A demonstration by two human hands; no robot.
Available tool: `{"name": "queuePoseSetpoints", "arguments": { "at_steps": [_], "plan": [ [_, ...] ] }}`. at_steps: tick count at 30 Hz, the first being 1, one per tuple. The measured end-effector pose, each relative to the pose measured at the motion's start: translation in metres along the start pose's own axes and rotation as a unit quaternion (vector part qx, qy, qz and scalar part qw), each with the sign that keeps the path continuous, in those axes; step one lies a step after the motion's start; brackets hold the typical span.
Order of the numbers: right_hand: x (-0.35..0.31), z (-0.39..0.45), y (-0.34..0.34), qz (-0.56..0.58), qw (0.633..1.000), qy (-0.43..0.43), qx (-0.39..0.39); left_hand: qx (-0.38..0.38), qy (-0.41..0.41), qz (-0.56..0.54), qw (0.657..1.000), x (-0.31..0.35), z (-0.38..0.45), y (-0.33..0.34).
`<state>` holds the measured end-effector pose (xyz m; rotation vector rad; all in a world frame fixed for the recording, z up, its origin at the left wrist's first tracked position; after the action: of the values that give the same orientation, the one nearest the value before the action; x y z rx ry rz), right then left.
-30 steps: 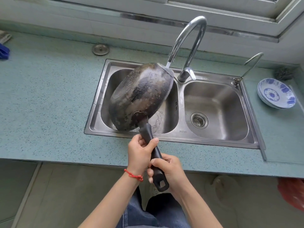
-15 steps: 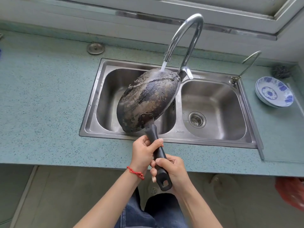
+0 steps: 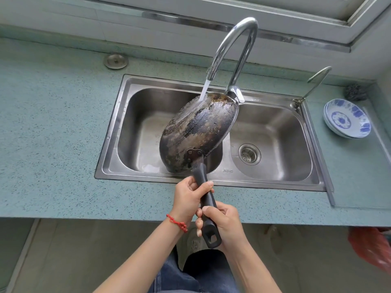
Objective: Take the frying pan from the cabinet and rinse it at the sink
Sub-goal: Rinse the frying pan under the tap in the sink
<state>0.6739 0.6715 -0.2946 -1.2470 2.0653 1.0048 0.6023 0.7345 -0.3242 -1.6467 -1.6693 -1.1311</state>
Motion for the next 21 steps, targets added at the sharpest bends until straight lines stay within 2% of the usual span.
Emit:
{"name": "queuePoseSetpoints", "arguments": {
  "at_steps": [8, 21],
  "plan": [
    [-0.004, 0.002, -0.002, -0.015, 1.000, -0.008, 0.009, -0.002, 0.020, -0.006, 1.000, 0.006, 0.003, 0.002],
    [0.004, 0.007, 0.017, 0.159, 0.985, 0.030, -0.066, 0.077, 0.074, 0.096, 0.990, 0.018, 0.003, -0.014]
  ]
}}
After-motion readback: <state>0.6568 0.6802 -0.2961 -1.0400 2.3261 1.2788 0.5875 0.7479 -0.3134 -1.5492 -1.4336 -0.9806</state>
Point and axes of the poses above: each hand's wrist, its own z-axis towards the middle knuckle, its own y-axis out of the palm, x = y × z, the point moved 5 cm from there along z, towards the middle knuckle, and after that the axes turned 6 degrees about z, right-handed, at the moved point
